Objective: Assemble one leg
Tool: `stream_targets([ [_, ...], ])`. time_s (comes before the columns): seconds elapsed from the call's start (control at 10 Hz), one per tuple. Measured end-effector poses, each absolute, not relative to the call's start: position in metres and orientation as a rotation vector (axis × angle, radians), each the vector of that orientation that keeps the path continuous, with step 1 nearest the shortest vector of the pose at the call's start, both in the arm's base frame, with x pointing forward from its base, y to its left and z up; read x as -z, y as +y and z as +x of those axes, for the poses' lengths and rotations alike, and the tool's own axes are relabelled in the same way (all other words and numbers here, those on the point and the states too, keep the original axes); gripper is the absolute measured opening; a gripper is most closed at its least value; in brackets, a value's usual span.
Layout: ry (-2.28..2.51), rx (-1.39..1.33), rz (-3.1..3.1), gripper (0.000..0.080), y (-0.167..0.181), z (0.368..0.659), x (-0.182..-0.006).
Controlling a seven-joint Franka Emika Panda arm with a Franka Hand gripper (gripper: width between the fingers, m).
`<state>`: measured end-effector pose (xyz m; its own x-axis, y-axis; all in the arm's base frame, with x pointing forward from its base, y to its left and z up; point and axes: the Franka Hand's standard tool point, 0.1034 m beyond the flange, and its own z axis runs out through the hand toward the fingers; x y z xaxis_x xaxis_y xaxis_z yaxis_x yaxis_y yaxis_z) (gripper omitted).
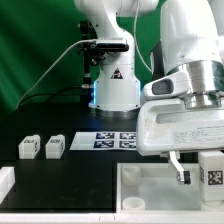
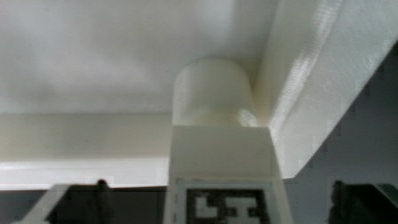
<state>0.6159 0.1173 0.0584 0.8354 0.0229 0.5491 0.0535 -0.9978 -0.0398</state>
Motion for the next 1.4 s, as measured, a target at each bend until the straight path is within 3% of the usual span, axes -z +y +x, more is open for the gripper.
stream_targets([
  [0.7,-0.060,0.881,-2.959,0.0649,0.117,0.616,-0.059],
  [0.9,-0.048,0.822,-2.973,0.0649,0.111,0.618,-0.074],
  [1.1,-0.039,0.718,-2.994,0.0649,0.107,0.620,-0.081],
  [1.4,-0.038,0.226,-3.040,0.0649,0.109,0.617,-0.075],
])
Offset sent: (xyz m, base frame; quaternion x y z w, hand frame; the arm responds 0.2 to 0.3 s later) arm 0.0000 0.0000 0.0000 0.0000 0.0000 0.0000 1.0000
